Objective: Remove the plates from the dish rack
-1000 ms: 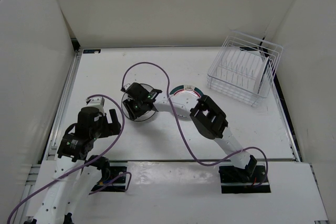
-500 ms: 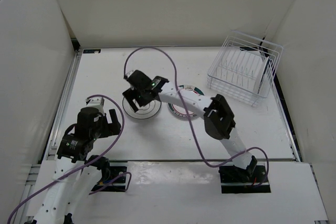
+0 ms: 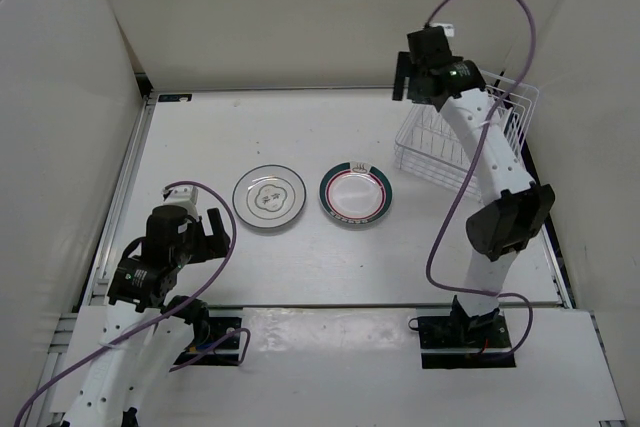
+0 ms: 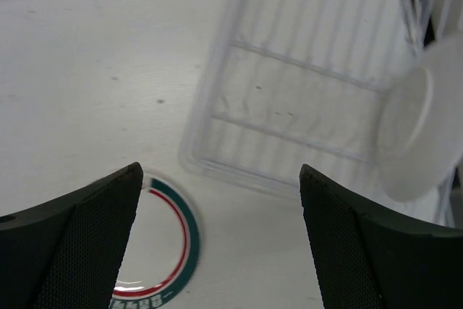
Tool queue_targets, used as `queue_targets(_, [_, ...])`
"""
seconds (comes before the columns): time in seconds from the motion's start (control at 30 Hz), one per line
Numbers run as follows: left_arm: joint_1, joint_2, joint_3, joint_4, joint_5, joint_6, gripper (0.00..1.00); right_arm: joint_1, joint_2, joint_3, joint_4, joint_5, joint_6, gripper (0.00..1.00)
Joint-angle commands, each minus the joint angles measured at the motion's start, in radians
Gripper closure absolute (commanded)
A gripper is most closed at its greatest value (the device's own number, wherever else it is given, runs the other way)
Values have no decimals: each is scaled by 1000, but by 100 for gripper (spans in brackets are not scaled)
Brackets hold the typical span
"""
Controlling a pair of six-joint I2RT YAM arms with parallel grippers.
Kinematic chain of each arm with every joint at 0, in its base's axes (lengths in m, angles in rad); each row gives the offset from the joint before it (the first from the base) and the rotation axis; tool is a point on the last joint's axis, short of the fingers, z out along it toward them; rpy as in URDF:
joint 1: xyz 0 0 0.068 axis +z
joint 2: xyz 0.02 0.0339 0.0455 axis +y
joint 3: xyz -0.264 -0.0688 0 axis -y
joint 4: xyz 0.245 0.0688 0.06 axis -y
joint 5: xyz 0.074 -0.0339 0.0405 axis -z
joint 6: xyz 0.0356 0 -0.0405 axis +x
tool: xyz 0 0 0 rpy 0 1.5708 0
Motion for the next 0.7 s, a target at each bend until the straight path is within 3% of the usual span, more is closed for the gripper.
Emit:
queue_targets(0.0, [-5, 0, 4, -4, 10, 0, 0, -49, 3, -28, -111, 111, 48, 10])
queue_targets(0.13, [-3, 6, 4, 3, 13, 2, 0, -164, -37, -110, -97, 138, 118, 10])
queue_targets(0.33, [-5, 23, 2, 1, 18, 0, 0, -256, -155, -382, 62, 127, 155, 11])
queue_targets(0.53, [-7, 43, 2, 3, 21, 3, 0, -361, -166, -445, 64, 121, 175, 12])
queue_targets(0.67, [-6, 55, 1, 6, 24, 3, 0, -396, -227, -548, 167, 69, 160, 14])
